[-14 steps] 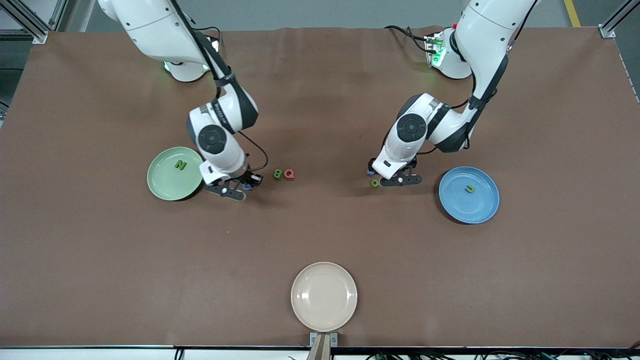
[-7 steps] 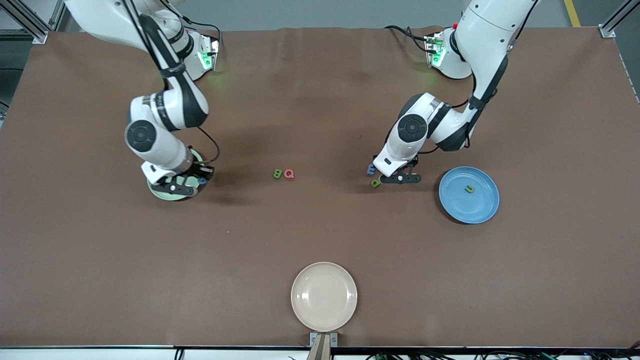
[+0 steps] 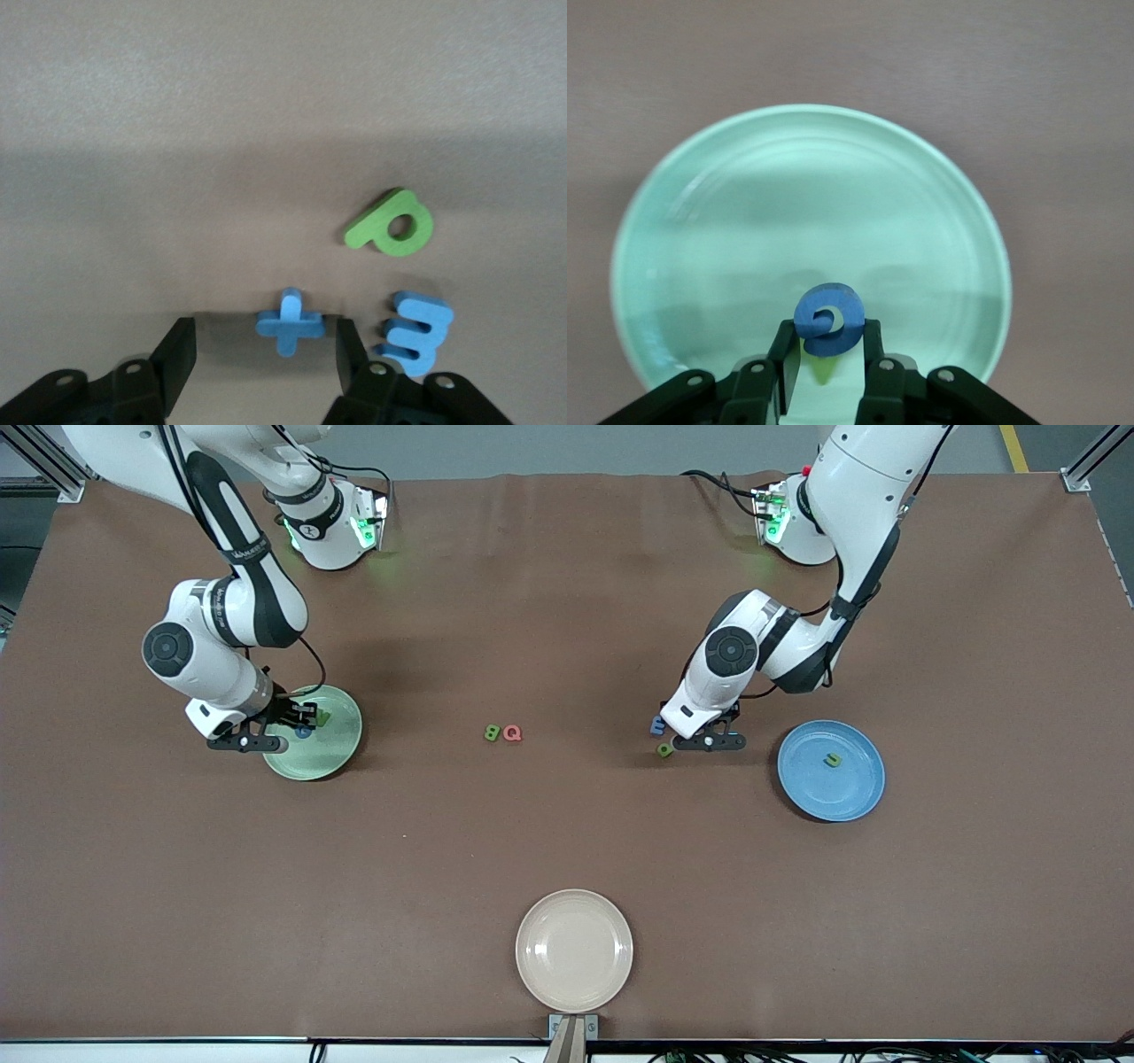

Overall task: Sort upper and lower case letters into plates
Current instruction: 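Drop the plus on the blue plate while the right gripper grasps the B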

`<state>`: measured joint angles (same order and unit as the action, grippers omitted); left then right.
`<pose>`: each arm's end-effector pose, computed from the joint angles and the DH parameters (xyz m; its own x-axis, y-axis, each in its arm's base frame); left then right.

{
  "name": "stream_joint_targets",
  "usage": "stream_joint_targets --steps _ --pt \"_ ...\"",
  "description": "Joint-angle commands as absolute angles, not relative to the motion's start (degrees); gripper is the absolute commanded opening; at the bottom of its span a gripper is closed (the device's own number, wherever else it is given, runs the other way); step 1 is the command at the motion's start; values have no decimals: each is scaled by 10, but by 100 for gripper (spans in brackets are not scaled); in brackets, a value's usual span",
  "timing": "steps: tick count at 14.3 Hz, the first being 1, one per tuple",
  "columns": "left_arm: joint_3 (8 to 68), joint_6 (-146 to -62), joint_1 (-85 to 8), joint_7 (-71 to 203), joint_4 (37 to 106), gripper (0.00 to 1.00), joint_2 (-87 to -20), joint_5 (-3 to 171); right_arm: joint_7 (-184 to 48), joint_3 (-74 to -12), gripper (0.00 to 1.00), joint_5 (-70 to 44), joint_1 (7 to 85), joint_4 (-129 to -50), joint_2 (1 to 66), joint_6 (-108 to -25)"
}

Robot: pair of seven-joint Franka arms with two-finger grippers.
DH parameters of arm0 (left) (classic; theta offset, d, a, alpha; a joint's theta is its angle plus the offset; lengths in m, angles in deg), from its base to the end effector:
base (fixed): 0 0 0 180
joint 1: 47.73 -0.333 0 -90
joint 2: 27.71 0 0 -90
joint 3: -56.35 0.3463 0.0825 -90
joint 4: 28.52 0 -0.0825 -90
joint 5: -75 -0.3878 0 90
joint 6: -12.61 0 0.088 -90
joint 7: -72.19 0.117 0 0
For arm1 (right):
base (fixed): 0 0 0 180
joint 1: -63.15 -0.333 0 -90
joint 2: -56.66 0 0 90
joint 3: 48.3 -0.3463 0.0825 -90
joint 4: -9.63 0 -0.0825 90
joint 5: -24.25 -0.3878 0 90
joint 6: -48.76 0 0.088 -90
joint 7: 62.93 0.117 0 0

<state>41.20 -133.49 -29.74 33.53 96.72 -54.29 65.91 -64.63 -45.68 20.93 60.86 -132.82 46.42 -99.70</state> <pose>0.4694 -0.3105 0.1867 0.9964 -0.0163 -0.0831 -0.0177 -0.9997 -0.0159 0.4731 -0.0040 0.2293 0.9970 -0.0253 -0.0733 -0.0269 -0.9994 -0.0206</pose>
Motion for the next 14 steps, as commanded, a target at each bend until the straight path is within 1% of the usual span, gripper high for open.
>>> stream_joint_targets --steps 1,3,4,5,6,7,8,10,12,14 --pt "411 -1350 -297 339 958 70 -556 651 -687 -468 1 212 648 -1347 456 -1040" --pt "411 -1351 -298 339 959 65 -556 651 -689 -468 2 212 653 -1347 437 -1058" --pt "411 -1351 -298 339 960 62 -556 651 -688 -468 10 211 653 -1346 431 -1059" --pt "411 -1351 -299 339 961 58 -555 651 -687 -469 27 211 653 -1344 430 -1058" --pt "411 -1351 -299 339 962 54 -553 651 -686 -469 79 211 653 -1343 431 -1053" --pt "411 -1351 -300 339 962 50 -553 651 -683 -469 100 211 653 -1343 432 -1051" --pt "411 -1351 -300 338 960 46 -553 651 -679 -470 100 211 652 -1343 434 -1042" --pt "411 -1351 -300 335 960 38 -552 651 -665 -473 100 207 646 -1326 447 -988" --pt "411 -1351 -300 333 960 31 -551 651 -608 -474 100 205 607 -1297 468 -924" --pt "411 -1350 -300 331 959 24 -550 651 -516 -474 100 205 554 -1271 473 -895"
